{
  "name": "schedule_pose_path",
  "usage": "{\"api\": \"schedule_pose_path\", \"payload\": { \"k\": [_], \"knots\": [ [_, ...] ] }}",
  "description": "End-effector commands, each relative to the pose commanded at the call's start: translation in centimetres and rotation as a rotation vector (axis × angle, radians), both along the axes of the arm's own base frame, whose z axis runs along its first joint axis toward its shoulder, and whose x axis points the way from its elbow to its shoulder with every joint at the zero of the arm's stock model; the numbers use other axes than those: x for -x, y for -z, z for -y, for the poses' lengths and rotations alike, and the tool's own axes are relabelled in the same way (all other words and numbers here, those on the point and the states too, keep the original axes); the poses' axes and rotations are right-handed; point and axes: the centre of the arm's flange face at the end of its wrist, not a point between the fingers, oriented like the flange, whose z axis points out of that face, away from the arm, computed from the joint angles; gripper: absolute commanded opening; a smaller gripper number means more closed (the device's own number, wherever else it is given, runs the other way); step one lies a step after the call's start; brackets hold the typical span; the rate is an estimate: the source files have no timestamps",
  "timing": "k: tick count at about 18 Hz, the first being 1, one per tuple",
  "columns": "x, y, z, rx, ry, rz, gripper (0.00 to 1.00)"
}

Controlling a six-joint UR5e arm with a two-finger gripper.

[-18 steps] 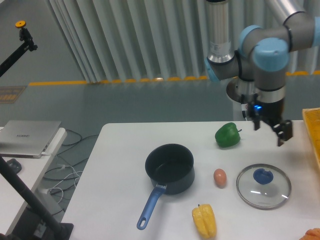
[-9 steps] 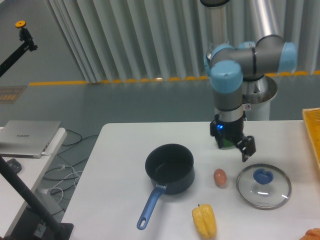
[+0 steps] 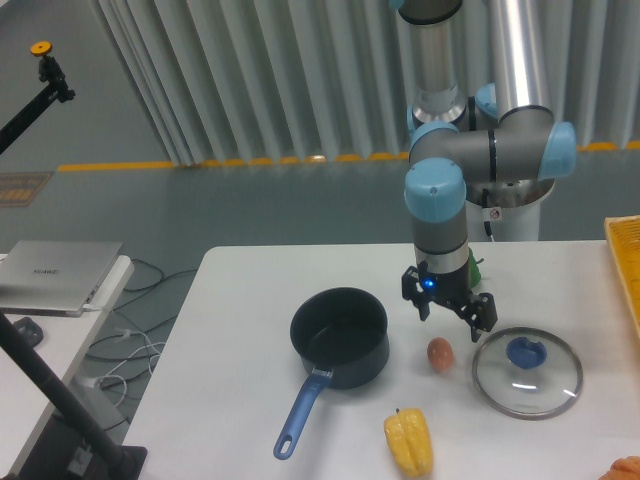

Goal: Pick up the egg
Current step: 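Move the gripper over the brown egg beside the saucepan, then lower the open gripper around the brown egg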

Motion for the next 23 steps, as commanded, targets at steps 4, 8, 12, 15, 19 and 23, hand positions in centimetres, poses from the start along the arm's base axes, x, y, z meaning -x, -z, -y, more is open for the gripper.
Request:
{"api": "schedule_pose_path", "payload": {
  "k": [4, 8, 12, 15, 19, 23],
  "knots": [
    [-0.1, 1.6, -0.4, 0.001, 0.005, 0.001, 1.0],
    [-0.5, 2.4, -0.8, 0.013, 0.011, 0.008, 1.0],
    [-0.4, 2.7, -0.9, 0.009, 0.011, 0.006, 1.0],
    [-0.4, 3.2, -1.0, 0.015, 0.012, 0.01, 1.0],
    [-0.3, 3.6, -1.1, 0.018, 0.012, 0.012, 1.0],
    [-0.1, 3.9, -1.1, 0.024, 0.012, 0.014, 1.0]
  ]
}}
